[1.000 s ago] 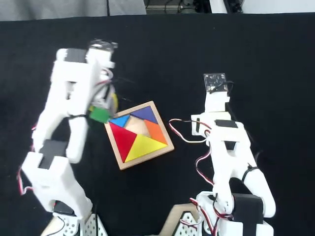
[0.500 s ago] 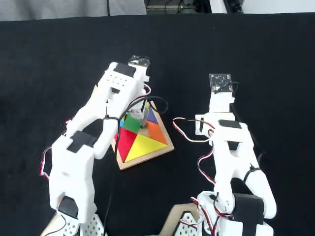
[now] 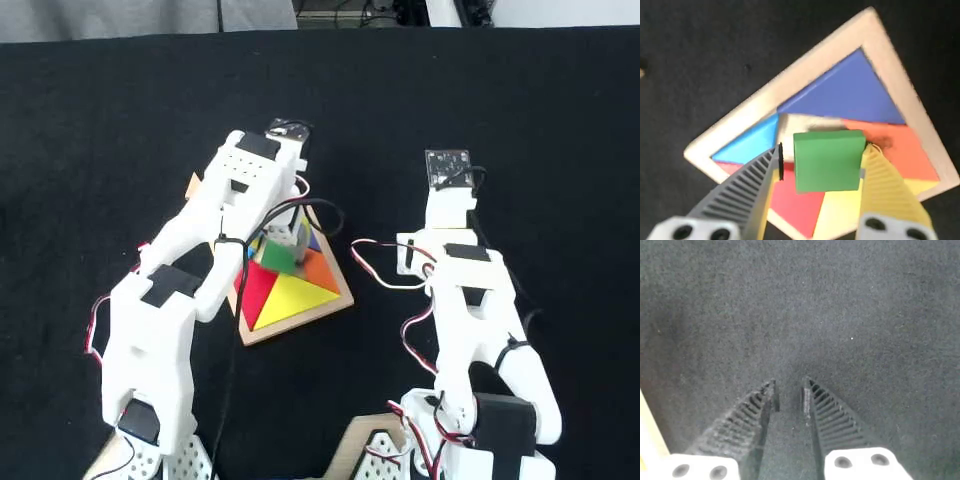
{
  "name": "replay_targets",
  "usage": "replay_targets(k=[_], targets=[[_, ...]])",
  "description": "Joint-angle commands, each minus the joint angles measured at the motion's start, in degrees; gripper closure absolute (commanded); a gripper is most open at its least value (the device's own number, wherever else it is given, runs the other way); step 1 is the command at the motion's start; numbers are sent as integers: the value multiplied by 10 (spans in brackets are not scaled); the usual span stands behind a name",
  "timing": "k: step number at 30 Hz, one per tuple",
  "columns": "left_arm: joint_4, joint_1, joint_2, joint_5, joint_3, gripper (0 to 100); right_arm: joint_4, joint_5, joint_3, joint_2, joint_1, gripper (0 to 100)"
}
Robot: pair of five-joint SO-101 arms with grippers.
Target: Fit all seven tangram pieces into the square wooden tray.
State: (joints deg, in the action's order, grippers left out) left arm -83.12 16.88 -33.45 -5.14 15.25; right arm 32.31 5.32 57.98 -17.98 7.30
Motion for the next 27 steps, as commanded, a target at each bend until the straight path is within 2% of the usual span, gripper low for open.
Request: replay_targets(k=[1, 13, 17, 27], targets=[[12, 6, 5, 26, 7, 740, -8, -3, -33, -2, 4, 913], [12, 0, 5, 29, 7, 740, -7, -3, -33, -2, 4, 913], [13, -8, 5, 59, 7, 740, -7, -2, -32, -2, 4, 913], [7, -44, 11, 76, -15, 740, -7, -1, -32, -2, 3, 913]])
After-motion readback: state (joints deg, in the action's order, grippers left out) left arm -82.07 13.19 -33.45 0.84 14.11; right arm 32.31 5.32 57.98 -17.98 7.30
